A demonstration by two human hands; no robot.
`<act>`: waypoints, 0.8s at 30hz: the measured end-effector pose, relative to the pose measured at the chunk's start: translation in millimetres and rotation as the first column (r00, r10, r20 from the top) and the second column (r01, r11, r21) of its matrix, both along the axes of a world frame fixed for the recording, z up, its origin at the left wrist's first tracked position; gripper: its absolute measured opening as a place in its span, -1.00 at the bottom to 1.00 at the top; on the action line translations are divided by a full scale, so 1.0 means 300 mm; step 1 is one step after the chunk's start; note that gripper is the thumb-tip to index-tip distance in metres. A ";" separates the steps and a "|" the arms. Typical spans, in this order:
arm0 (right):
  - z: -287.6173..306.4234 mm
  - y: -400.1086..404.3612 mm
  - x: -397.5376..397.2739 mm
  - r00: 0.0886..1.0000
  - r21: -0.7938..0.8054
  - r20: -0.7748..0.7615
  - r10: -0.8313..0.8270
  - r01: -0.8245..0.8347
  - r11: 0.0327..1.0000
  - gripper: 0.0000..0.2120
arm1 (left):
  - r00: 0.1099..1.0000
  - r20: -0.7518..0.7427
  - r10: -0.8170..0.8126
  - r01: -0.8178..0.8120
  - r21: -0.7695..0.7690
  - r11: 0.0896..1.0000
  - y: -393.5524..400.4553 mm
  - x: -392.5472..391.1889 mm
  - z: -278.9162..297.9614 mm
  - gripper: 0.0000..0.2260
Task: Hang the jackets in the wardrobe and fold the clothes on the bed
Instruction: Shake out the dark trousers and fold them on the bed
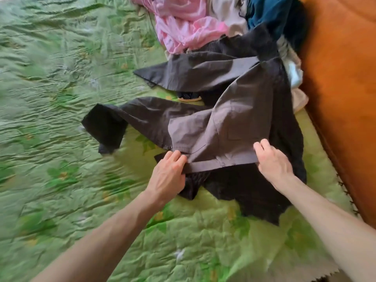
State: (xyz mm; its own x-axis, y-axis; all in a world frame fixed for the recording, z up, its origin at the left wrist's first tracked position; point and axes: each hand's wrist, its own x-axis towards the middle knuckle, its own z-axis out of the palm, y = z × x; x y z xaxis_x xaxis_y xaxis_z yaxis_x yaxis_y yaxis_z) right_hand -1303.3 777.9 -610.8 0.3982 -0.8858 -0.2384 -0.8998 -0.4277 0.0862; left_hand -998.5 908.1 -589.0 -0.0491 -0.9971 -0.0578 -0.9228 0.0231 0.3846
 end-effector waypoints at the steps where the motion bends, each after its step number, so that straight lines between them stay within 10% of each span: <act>1: 0.051 0.015 0.013 0.997 -0.003 0.011 -0.076 0.076 0.997 -0.57 | 0.999 -0.029 0.046 -0.047 -0.029 0.998 0.032 -0.005 0.056 -0.72; 6: 0.311 0.085 0.079 0.915 -0.052 0.175 -0.363 0.377 0.925 -0.70 | 0.972 -0.075 0.223 -0.232 -0.147 0.962 0.193 0.044 0.325 -0.75; 12: 0.666 0.207 0.163 0.874 0.184 0.183 -0.451 0.420 0.889 -0.41 | 0.900 -0.076 0.430 -0.436 -0.205 0.876 0.404 0.236 0.561 -0.82; 20: 1.019 0.444 0.392 0.694 0.381 0.538 -0.478 0.306 0.873 -0.53 | 0.481 -0.472 0.739 -0.738 0.237 0.632 0.577 0.508 0.665 -0.73; 24: 1.132 0.505 0.459 0.527 0.530 0.604 -0.599 0.296 0.795 -0.53 | 0.070 -0.703 0.708 -0.790 0.394 0.469 0.578 0.539 0.773 -0.80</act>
